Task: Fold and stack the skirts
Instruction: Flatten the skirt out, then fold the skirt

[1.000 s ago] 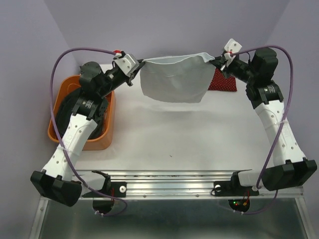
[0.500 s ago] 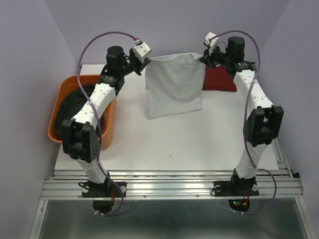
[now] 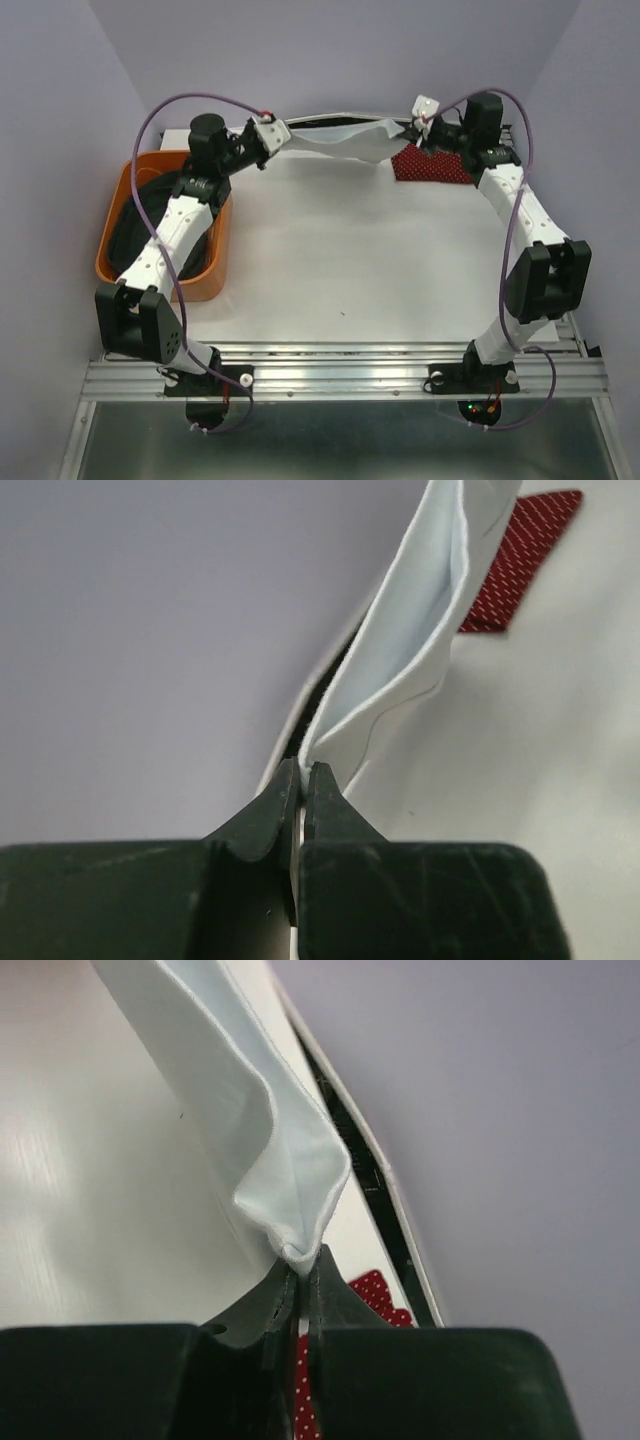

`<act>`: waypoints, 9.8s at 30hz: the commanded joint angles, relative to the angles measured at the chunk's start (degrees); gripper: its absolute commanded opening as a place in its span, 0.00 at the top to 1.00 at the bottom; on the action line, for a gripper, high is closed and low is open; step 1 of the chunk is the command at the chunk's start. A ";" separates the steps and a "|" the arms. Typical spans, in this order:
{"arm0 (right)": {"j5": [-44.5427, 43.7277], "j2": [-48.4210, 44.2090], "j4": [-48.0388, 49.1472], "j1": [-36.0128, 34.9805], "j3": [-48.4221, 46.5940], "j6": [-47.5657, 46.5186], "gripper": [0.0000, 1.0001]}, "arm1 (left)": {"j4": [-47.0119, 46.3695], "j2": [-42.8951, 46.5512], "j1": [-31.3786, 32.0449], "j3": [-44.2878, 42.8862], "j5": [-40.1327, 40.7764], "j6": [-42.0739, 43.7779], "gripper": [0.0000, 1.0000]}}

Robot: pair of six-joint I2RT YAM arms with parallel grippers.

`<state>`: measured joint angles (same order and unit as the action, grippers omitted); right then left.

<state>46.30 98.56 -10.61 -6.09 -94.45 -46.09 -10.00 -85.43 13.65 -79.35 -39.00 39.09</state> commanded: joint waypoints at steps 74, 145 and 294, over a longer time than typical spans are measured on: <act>-23.02 -2.91 -32.52 -8.06 9.01 -1.88 0.35 | 35.93 -1.06 32.76 4.99 15.80 -12.90 0.40; -40.07 -33.87 -38.59 -29.86 52.53 0.56 0.99 | 26.69 13.60 31.61 44.99 21.69 28.24 1.00; 13.37 15.43 -27.45 -11.58 22.12 34.57 0.63 | 23.27 -18.10 65.63 11.33 61.68 -27.40 0.46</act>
<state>59.99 113.99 -41.23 -17.96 -72.16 -11.94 12.80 -100.66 79.40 -64.45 19.79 13.67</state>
